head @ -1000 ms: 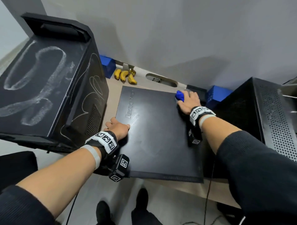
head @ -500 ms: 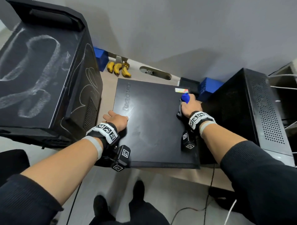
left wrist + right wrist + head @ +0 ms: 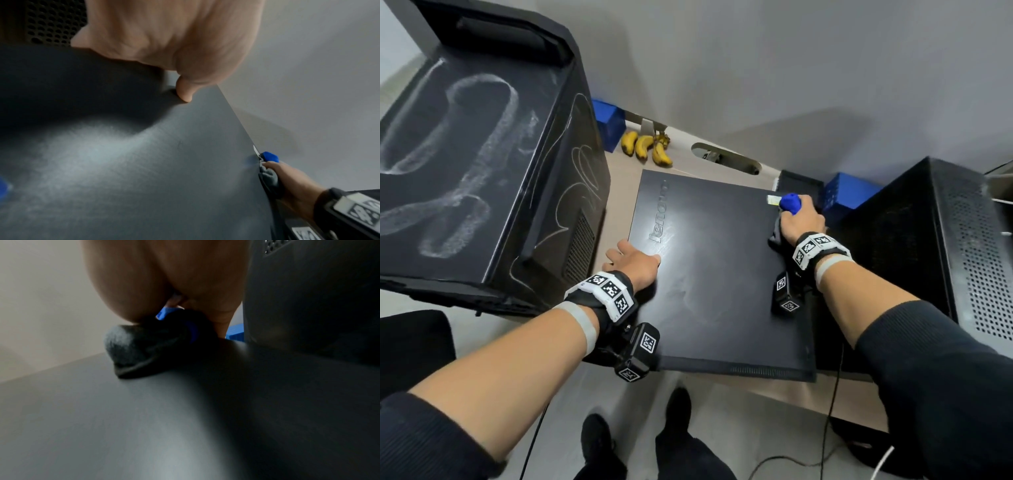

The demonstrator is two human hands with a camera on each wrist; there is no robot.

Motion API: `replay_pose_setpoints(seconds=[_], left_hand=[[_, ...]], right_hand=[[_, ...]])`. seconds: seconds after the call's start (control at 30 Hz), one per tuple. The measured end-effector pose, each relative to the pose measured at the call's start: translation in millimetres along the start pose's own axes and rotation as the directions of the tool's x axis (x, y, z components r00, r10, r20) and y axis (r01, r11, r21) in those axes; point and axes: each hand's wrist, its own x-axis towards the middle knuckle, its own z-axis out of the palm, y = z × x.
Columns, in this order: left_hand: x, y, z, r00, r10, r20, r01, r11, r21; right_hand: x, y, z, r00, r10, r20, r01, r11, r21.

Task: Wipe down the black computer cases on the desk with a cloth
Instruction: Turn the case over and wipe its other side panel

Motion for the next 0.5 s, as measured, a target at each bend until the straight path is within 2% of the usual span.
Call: replay_pose_setpoints(seconds=[0.13, 0.33, 0.5], left_hand=[[0, 0, 0, 1.0, 0.003, -0.007, -0.003, 1.0, -0.006], [-2, 1, 0, 1.0, -0.003, 0.002, 0.003, 1.0, -0.014], [0, 2, 1, 1.0, 0.0, -0.012, 0.0, 1.0, -0.01]], right_hand=[[19, -13, -3, 1.0, -0.01, 0.01, 0.01, 0.999, 0.033], [11, 10, 3, 0.999, -0.037, 0.009, 0.036, 0.996, 0.08], [36, -9, -3, 1.0, -0.006, 0.016, 0.004, 0.996, 0.084]])
